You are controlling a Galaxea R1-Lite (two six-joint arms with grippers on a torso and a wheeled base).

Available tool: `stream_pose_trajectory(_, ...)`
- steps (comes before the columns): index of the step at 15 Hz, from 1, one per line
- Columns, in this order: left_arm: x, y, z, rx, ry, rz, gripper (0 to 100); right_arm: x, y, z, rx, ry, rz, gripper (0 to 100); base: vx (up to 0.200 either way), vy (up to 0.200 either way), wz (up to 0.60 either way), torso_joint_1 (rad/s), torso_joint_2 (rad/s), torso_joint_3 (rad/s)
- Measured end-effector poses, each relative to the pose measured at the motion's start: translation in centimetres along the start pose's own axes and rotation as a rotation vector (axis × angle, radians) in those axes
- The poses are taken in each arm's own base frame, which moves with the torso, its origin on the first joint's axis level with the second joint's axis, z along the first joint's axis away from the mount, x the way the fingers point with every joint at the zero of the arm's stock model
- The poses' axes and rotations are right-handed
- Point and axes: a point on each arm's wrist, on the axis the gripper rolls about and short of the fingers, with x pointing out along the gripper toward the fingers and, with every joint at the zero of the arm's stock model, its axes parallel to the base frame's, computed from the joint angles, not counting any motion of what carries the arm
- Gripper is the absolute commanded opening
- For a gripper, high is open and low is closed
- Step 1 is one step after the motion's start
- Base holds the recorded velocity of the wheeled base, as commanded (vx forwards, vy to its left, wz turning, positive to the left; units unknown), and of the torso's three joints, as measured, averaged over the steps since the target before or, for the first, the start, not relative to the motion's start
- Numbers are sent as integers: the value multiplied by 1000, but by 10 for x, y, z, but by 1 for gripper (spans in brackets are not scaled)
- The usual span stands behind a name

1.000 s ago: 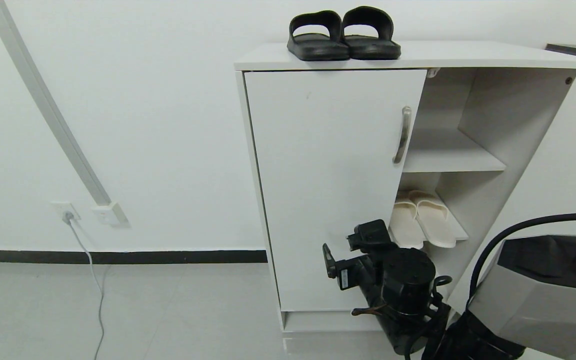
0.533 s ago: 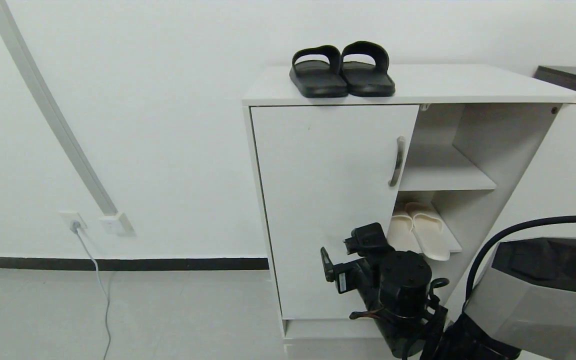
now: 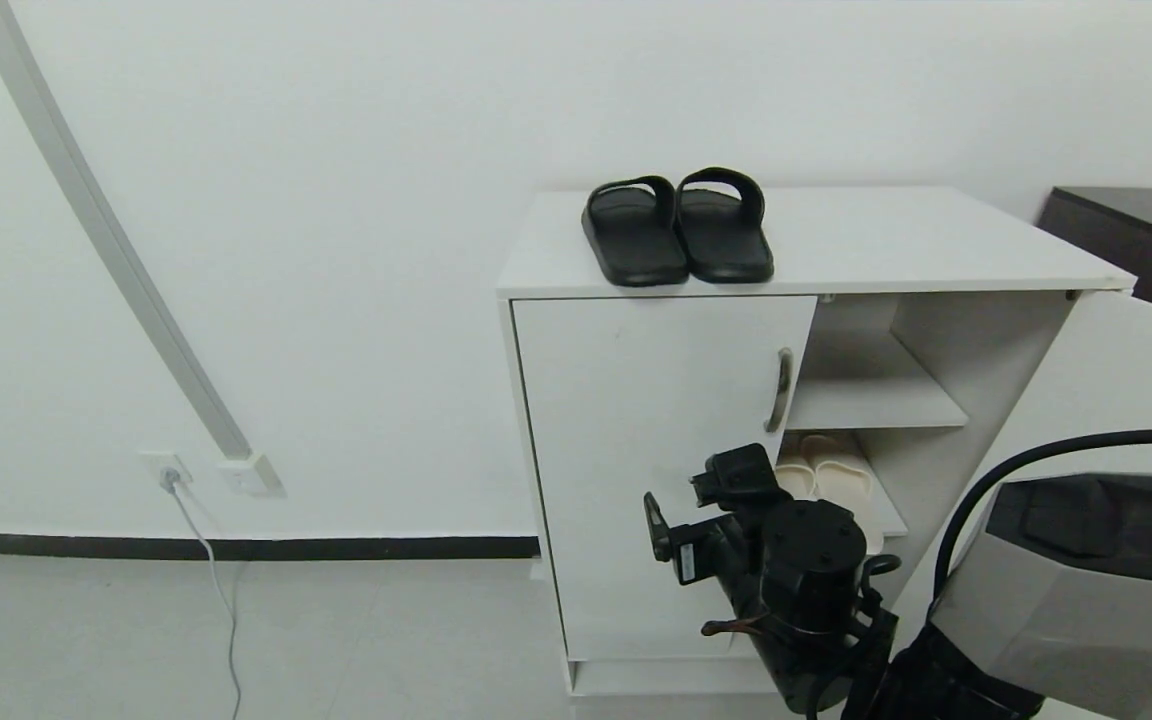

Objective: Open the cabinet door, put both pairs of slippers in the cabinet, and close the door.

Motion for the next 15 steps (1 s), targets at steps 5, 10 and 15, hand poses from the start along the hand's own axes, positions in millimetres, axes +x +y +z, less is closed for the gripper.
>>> stream_pose_trajectory(5,0,0,0,0,0,0,0,0,0,2,-2,-14,-2,100,0,0,0,180,-495,-318)
stream_pose_trajectory(10,0,0,0,0,0,0,0,0,0,1,-3,-13,-1,100,0,0,0,213,-526,-315)
stream_pose_trajectory(15,0,0,0,0,0,0,0,-1,-1,0,-7,-7,5,100,0,0,0,246,-564,-324)
